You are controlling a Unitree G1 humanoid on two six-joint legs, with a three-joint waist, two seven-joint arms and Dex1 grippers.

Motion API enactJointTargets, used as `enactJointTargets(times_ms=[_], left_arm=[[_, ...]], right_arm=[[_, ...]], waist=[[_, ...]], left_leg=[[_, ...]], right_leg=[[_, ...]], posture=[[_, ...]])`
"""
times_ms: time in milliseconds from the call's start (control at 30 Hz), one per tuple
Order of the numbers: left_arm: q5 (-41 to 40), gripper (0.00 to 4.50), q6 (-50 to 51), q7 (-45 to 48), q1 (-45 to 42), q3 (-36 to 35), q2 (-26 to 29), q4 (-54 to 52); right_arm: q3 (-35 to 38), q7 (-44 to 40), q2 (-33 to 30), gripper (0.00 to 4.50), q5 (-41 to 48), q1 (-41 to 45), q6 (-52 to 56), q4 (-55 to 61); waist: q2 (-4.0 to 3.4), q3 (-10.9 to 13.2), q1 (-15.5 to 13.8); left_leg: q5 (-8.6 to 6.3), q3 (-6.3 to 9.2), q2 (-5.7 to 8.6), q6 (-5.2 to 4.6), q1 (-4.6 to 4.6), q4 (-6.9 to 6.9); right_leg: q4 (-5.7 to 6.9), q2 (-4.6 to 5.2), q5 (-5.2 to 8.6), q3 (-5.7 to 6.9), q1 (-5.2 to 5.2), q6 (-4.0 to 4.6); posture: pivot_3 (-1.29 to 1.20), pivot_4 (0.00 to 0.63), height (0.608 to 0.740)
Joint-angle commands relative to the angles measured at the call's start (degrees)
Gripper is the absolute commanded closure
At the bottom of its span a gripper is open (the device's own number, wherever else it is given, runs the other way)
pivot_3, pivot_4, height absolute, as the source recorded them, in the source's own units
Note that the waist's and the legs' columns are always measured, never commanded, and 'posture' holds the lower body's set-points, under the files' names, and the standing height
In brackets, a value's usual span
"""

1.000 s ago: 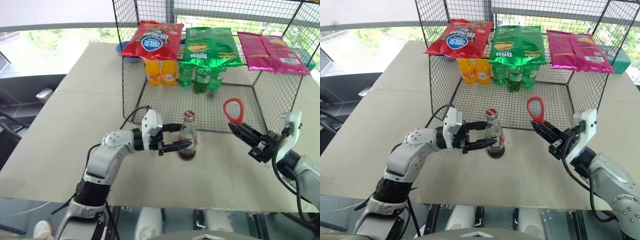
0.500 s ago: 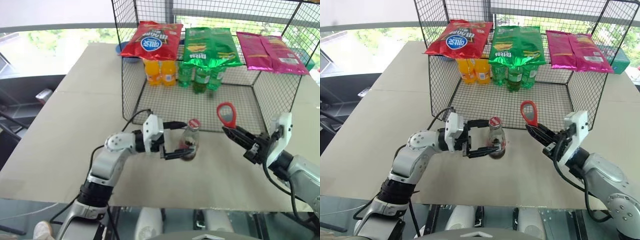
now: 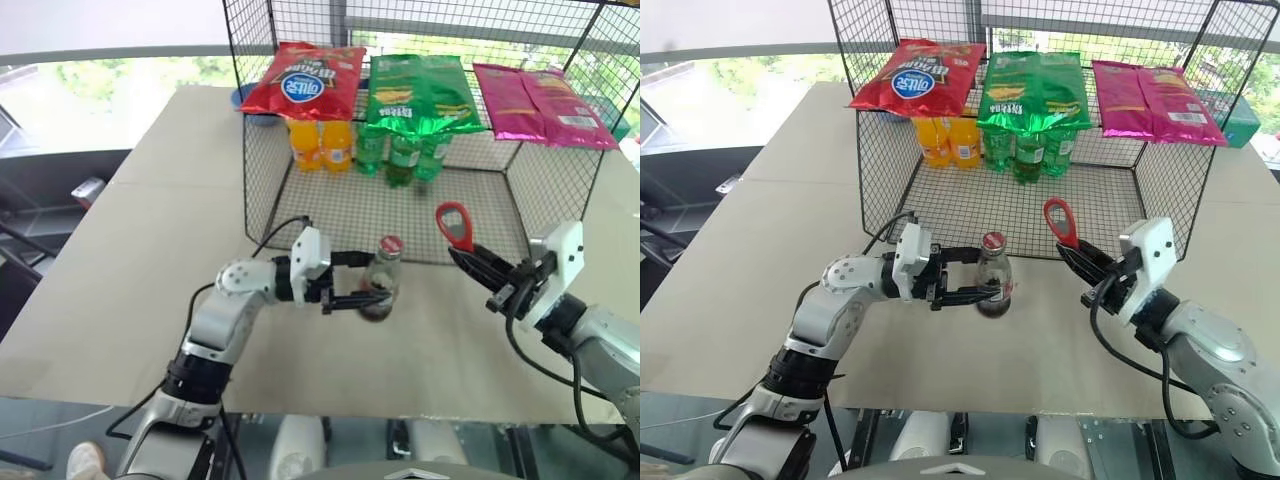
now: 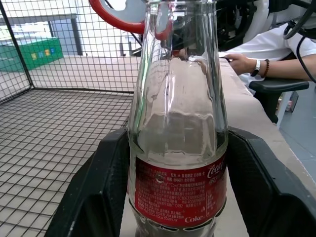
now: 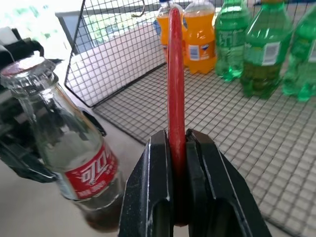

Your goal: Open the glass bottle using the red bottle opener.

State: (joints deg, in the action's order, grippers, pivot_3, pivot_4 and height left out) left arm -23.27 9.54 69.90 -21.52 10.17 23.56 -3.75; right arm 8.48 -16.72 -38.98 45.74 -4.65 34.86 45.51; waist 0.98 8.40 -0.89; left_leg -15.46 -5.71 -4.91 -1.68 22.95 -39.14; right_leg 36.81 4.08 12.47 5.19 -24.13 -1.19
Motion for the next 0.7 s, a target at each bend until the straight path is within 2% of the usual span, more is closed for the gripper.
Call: enactJointTargets(times_ms=[33,167,300,367,500,700], left_arm=[[-1.33,2.2,-0.62,1.25,-1.31,0.2,-0.33,-0.29],[-1.88,2.2,0.55,1.69,-1.98,0.15,-0.36,-0.27],[-1.82,2.2,0.97,1.68,-2.21,0.11,-0.67,-0.27],[-1.83,2.2,1.29,1.45,-2.38,0.02,-1.01,0.11],[-1.94,2.2,1.91,1.5,-2.74,-0.17,-1.16,0.52],[-2.03,2.2,2.53,1.5,-3.0,-0.39,-1.28,0.85]], right_arm=[[-3.54,0.62,-2.2,4.5,-12.4,0.39,-4.12,5.09],[-10.71,2.6,-4.48,4.5,-29.8,0.59,-10.11,7.65],[-16.05,2.26,-5.14,4.5,-42.87,-0.77,-17.21,7.57],[-19.51,2.73,-5.54,4.5,-51.65,-1.97,-23.92,5.13],[-21.3,3.8,-3.46,4.5,-59.4,-4.2,-32.91,1.21],[-20.82,1.9,-3.03,4.5,-64.62,-5.23,-41.91,-3.04]], waist=[[0.0,0.0,0.02],[-0.01,0.01,0.02],[0.0,0.01,0.01],[0.0,0.01,0.0],[0.01,0.01,0.02],[0.01,0.01,0.02]], left_leg=[[0.0,0.01,0.0,0.0,0.0,0.0],[0.0,0.01,0.0,0.0,0.01,0.0],[0.0,0.02,0.0,0.01,0.02,0.01],[0.0,0.01,0.0,0.01,0.04,0.01],[0.0,-0.06,0.0,0.01,0.03,0.0],[0.0,-0.17,0.0,0.02,0.0,0.0]], right_leg=[[0.0,0.0,0.01,-0.02,-0.01,-0.01],[-0.01,0.0,0.04,-0.01,-0.02,-0.03],[-0.02,0.0,0.09,-0.01,-0.04,-0.01],[-0.04,0.01,0.09,0.01,-0.04,-0.01],[-0.05,0.01,0.11,0.01,-0.03,-0.01],[-0.05,0.01,0.12,0.0,-0.02,0.01]], posture=[[0.0,0.15,0.74],[0.0,0.15,0.74],[0.0,0.15,0.74],[0.0,0.15,0.74],[0.0,0.15,0.74],[0.0,0.15,0.74]])
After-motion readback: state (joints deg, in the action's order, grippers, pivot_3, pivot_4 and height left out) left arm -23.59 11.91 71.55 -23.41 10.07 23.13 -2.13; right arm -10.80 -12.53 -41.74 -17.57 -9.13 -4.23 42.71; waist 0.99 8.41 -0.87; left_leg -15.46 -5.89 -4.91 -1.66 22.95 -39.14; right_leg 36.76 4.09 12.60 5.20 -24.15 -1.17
